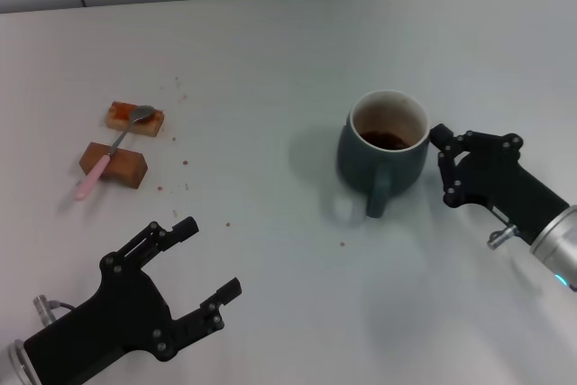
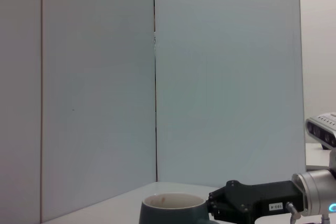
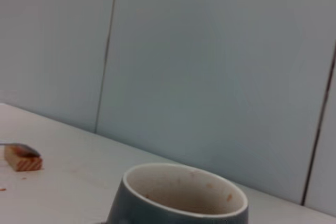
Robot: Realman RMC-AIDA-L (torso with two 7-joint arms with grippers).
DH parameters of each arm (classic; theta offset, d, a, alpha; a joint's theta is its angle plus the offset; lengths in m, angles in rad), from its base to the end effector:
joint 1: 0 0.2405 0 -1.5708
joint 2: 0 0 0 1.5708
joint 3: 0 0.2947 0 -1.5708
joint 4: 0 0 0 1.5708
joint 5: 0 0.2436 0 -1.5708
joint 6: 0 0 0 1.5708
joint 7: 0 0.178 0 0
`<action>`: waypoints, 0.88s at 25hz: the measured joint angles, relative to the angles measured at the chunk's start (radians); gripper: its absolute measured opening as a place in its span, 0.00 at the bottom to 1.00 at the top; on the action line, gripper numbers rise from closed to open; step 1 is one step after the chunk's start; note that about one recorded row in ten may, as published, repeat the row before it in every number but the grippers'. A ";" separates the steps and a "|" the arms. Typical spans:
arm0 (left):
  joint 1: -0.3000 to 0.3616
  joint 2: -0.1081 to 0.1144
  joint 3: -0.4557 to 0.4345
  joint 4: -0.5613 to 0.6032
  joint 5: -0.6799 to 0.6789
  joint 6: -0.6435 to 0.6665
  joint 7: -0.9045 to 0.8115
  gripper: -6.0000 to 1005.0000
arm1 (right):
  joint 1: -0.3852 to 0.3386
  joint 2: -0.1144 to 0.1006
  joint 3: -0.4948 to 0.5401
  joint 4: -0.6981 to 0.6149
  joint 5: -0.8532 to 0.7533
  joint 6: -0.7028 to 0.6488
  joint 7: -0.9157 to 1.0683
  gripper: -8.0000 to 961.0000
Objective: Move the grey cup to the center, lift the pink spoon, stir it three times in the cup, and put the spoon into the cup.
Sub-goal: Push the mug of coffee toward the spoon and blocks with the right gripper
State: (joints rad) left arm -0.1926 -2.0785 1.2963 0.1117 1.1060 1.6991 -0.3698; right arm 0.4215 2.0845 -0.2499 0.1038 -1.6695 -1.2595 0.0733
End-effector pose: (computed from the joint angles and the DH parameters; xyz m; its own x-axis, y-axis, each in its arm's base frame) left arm -0.3471 0.2125 -0.1135 0.6857 -0.0462 0.7264 0.3676 -0.8394 -0.4004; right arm 0.3671 0.3308 -0.1256 0.8578 0.0160 -0.5137 -0.4258 -0.5377 -0.7277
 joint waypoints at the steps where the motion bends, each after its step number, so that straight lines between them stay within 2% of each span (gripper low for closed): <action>1: 0.000 0.000 0.000 0.000 0.000 0.000 0.000 0.78 | 0.003 0.000 0.000 0.002 -0.006 0.004 0.000 0.02; 11: 0.001 0.000 0.001 -0.006 0.000 0.003 0.000 0.78 | 0.037 0.000 0.000 0.028 -0.062 0.020 -0.001 0.05; 22: -0.007 0.000 0.001 -0.007 0.000 0.005 0.000 0.77 | 0.133 0.002 0.000 0.070 -0.080 0.099 -0.001 0.08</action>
State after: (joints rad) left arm -0.1999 -2.0785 1.2977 0.1042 1.1059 1.7043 -0.3696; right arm 0.5541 2.0862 -0.2500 0.1742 -1.7494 -1.1601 0.0720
